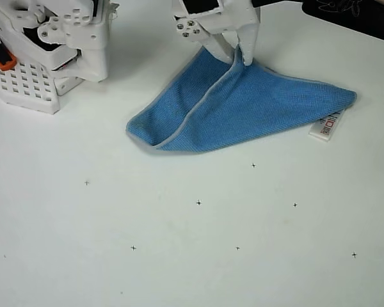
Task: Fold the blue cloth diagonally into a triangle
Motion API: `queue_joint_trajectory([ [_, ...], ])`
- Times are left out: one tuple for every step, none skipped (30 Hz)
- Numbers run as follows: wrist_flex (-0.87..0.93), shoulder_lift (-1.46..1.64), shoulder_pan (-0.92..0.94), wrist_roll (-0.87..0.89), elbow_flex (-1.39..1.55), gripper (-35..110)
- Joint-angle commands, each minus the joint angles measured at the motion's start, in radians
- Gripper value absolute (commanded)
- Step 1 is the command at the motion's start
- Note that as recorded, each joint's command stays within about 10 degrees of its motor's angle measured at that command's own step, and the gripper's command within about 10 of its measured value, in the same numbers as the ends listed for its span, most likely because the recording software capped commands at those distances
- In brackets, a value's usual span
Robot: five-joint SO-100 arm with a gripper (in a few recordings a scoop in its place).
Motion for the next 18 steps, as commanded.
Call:
queue_joint_trajectory([
  [-0.009,0.025,-0.025,0.044,0.031,0],
  [-0.009,0.034,-0.029,0.057,0.046,0],
  [-0.011,0.040,-0.035,0.069,0.061,0],
  [-0.023,0.051,-0.044,0.083,0.083,0],
  [-0.038,0.066,-0.055,0.094,0.107,0],
  [-0.054,0.089,-0.064,0.109,0.137,0],
  [-0.063,0.114,-0.072,0.124,0.164,0],
  [-0.069,0.132,-0.078,0.137,0.187,0],
  [-0.074,0.147,-0.081,0.138,0.204,0],
  [-0.077,0.160,-0.083,0.138,0.215,0],
  [-0.077,0.169,-0.084,0.140,0.219,0],
  [-0.077,0.172,-0.084,0.140,0.219,0],
  [-0.077,0.172,-0.084,0.137,0.219,0],
  [-0.077,0.172,-0.081,0.133,0.219,0],
  [-0.077,0.172,-0.080,0.130,0.219,0],
  [-0.077,0.172,-0.080,0.129,0.219,2],
  [-0.078,0.172,-0.080,0.124,0.219,8],
  [-0.080,0.172,-0.080,0.120,0.219,11],
])
